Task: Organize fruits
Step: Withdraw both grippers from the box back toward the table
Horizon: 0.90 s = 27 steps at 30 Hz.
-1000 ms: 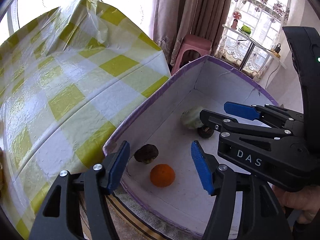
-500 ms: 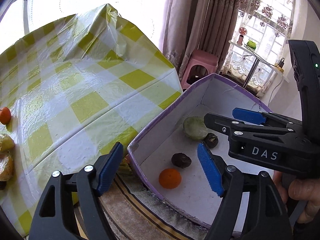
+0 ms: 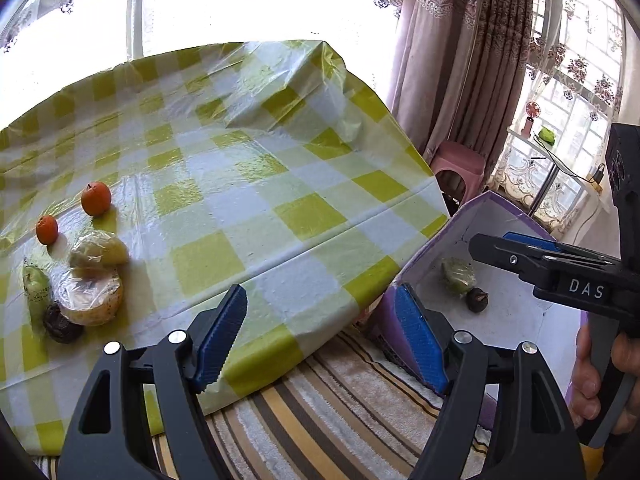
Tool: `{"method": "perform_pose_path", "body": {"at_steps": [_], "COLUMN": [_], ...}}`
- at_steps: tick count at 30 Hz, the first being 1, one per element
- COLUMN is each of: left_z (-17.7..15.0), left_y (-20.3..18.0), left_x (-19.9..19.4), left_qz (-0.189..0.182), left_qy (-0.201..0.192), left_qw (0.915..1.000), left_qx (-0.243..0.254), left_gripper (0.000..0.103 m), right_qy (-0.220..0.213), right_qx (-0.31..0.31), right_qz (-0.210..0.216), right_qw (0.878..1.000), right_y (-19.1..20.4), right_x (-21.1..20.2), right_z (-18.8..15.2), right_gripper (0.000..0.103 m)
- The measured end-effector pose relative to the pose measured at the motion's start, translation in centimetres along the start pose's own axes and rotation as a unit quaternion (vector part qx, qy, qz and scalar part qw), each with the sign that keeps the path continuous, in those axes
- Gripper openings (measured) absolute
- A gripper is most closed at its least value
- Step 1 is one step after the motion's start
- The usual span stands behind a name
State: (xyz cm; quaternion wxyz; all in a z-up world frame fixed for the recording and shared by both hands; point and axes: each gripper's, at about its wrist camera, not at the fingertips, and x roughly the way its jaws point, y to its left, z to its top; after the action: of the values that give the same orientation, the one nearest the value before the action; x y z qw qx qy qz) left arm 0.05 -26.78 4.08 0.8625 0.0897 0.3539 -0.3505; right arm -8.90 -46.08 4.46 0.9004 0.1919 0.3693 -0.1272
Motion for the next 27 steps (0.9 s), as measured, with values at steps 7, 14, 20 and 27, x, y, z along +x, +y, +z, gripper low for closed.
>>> {"method": "perform_pose_path", "body": {"at_steps": [7,14,20,27], "left_z": [-0.7,-1.8,-3.3,-4.9], "left_y": [4.6,9.0,14.5,19.9], "left_x": [-2.4,-4.8,-7.0,-8.5], "left_qz": [0.032,0.055,0.084,0.094], "left_qy": [-0.014,-0.023,-0.033,-0.037], "left_qw": [0.9988,0.9955,0.9872,0.9746], "left_qx": [-0.034,-0.074,-0.131,-0.200], "left_gripper": [0.074,0.074,0.074,0.074], "right_qy": [0.006,0.028,0.039,0.047], "right_qx": [-0.029,-0.065,-0.095,-0.125], "right_qz": [-0.002,0.009,0.034,0.052], "right_qw": [1.000,0.997,0.994,0.990], "right_y": [3.6,8.5,13.1,17.1], "right_x": [1.0,3.4,5.0,6.2], "right_z": [-0.2,-1.3,-2.5,-2.9], "right_gripper": [0.071,0.075,0.077,0.078]}}
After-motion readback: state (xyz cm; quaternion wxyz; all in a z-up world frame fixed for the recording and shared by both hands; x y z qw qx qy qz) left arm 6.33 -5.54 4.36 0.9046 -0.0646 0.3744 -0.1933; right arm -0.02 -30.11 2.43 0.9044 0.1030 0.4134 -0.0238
